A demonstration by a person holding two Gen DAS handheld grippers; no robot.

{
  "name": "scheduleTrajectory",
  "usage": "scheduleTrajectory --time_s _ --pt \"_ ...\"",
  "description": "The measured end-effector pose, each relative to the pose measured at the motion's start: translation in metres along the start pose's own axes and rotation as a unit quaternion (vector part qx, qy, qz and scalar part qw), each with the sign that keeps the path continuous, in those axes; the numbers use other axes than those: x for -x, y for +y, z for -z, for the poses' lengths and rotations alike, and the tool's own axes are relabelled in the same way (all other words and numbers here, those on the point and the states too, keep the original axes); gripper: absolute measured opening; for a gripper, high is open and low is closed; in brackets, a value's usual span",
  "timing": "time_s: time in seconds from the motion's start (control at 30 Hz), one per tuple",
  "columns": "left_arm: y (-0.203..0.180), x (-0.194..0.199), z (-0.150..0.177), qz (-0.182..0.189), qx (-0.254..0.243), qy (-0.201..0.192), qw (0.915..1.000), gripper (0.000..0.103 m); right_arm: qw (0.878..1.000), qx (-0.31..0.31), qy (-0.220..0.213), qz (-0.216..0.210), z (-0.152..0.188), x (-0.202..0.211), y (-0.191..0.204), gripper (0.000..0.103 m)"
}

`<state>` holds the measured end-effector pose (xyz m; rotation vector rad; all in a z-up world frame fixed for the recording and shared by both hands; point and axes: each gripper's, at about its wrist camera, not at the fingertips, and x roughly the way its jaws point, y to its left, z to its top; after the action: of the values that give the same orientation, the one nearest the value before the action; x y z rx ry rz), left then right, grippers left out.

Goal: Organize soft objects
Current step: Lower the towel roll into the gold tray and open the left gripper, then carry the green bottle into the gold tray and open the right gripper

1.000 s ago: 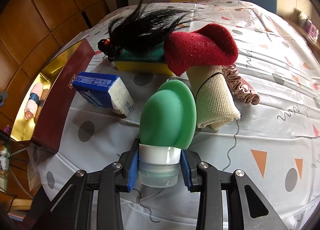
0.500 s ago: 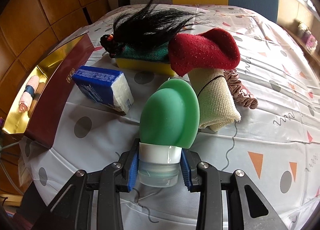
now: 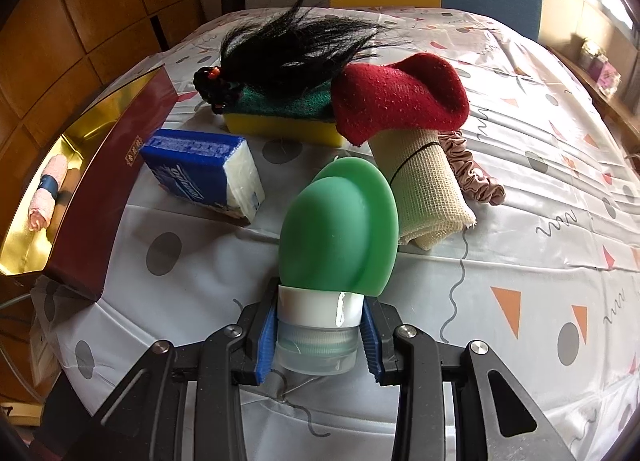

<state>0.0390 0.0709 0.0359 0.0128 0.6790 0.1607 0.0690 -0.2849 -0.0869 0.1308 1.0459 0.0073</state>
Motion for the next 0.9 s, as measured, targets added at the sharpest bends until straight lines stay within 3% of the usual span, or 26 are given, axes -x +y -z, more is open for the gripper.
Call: scheduleTrajectory --time_s 0.23,0.47,0.73,0.9 --pt "0.008 0.003 0.003 -0.005 0.003 -0.002 1.0 0.057 1.0 -0.021 0.004 -0.007 0.005 0.004 0.003 0.036" --pt "0.012 0.003 0.005 -0.003 0.008 -0.001 1.0 0.057 0.996 -0.061 -0.015 -0.059 0.009 0.029 0.007 0.036" --pt "0.015 0.0 0.005 -0.004 0.013 0.004 0.9999 0.057 0.991 -0.015 -0.069 -0.115 -0.019 0.072 0.054 0.036" --pt "0.023 -0.006 0.008 -0.006 0.021 0.013 0.9997 0.057 0.984 0.05 -0.058 -0.162 -0.04 0.066 0.118 0.036"
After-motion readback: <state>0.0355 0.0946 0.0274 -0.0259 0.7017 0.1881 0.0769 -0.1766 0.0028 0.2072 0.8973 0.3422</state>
